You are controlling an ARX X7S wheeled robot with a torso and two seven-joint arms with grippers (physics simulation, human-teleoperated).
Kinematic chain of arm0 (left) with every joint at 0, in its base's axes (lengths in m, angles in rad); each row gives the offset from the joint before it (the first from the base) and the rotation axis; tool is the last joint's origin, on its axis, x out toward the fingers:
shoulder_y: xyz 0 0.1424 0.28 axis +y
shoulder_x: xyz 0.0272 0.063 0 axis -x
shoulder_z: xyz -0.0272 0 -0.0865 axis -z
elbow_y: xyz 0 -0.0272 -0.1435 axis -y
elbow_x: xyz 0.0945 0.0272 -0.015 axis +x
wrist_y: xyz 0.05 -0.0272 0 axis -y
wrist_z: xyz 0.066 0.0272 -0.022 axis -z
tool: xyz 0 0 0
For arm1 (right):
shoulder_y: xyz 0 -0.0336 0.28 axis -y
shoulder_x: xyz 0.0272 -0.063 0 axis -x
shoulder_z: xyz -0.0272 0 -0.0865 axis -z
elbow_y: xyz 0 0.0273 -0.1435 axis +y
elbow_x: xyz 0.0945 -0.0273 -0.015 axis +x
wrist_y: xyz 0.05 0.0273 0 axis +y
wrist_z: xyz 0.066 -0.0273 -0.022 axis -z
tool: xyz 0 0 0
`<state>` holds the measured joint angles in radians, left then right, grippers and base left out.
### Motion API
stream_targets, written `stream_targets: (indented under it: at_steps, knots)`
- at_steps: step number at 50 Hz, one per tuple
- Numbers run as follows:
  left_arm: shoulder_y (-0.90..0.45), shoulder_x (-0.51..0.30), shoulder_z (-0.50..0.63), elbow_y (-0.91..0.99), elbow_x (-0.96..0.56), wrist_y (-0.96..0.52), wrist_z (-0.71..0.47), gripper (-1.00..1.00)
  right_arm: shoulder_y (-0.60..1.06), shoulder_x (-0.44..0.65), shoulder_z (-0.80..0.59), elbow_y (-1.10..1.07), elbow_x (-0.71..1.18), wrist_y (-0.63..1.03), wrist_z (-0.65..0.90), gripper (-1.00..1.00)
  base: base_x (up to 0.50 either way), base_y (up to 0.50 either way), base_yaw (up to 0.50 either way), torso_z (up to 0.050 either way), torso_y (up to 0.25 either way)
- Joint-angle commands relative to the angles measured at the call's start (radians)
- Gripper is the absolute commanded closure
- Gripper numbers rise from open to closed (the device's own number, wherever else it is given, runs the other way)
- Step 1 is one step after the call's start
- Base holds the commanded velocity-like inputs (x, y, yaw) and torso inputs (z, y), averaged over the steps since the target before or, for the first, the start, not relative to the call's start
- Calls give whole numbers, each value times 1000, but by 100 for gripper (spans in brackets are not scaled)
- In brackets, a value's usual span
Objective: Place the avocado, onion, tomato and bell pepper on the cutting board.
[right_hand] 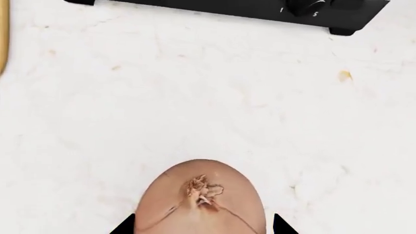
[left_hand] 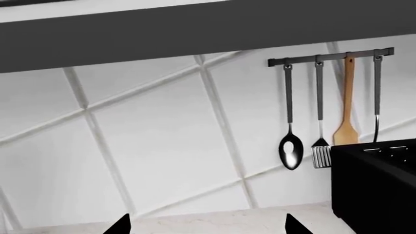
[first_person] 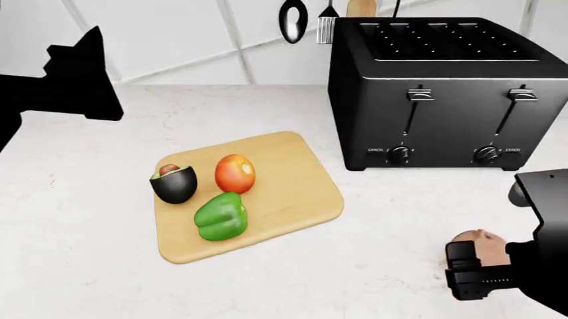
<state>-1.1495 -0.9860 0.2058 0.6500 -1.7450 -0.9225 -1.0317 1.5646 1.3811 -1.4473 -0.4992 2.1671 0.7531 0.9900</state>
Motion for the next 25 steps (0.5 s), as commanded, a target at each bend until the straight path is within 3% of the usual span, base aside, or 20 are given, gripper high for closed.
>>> stream_targets:
  at_steps: [1, 4, 5, 18, 25]
  knots:
    - [7, -6, -6, 3, 4, 7, 2, -100, -47, -55, -25, 40, -37, -11, -18, -100, 0, 0, 0, 0, 0]
    - [3, -6, -5, 2, 2, 7, -2, -100, -53, -71, -33, 57, -47, 1, -23, -100, 0, 0, 0, 0, 0]
    - [-2, -4, -1, 3, -3, 5, -8, -100, -53, -69, -29, 57, -51, -9, -22, 100, 0, 0, 0, 0, 0]
    - [-40, -2, 11, 6, -39, 2, -45, -100, 32, -38, 24, 15, -25, 57, 14, 100, 0, 0, 0, 0, 0]
    - [-60, 0, 17, 4, -55, 1, -57, -100, 145, -31, 103, -21, 85, 106, 21, 100, 0, 0, 0, 0, 0]
